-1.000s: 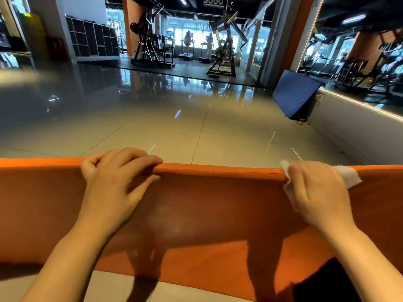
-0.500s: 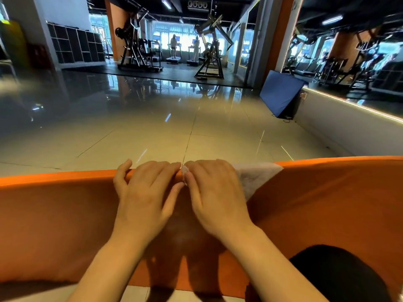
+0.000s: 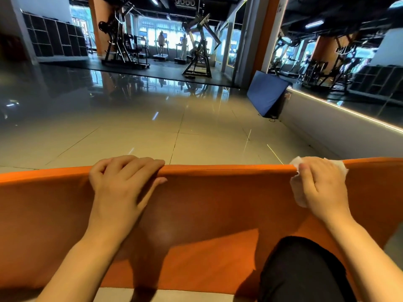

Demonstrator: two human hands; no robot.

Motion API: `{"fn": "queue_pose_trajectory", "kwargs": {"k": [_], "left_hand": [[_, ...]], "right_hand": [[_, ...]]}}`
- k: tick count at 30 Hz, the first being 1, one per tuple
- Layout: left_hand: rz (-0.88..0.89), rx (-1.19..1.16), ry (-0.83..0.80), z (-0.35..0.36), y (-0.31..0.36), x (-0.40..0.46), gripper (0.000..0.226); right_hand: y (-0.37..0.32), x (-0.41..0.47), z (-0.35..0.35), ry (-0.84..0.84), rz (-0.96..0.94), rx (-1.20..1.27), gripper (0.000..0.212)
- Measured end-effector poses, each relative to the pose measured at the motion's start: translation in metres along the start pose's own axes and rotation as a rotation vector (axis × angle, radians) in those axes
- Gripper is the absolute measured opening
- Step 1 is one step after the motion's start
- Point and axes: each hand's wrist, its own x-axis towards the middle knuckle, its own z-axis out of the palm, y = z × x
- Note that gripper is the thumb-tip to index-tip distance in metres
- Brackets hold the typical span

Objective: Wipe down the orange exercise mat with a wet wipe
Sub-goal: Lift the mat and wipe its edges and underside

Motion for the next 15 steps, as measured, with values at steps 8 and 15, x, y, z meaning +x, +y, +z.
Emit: {"fn": "queue_pose_trajectory", "kwargs": {"k": [8, 15], "left_hand": [[0.005, 0.078, 0.093, 0.000, 0.008, -0.008, 0.029], [0.061, 0.058, 0.076, -0.008, 0.009, -0.014, 0.028]], "right_hand": [[-0.145, -0.028, 0.045, 0.074, -0.214, 0.165, 0.033], [-0.140, -0.028, 0.037, -0.026, -0.408, 0.099, 0.034]]}}
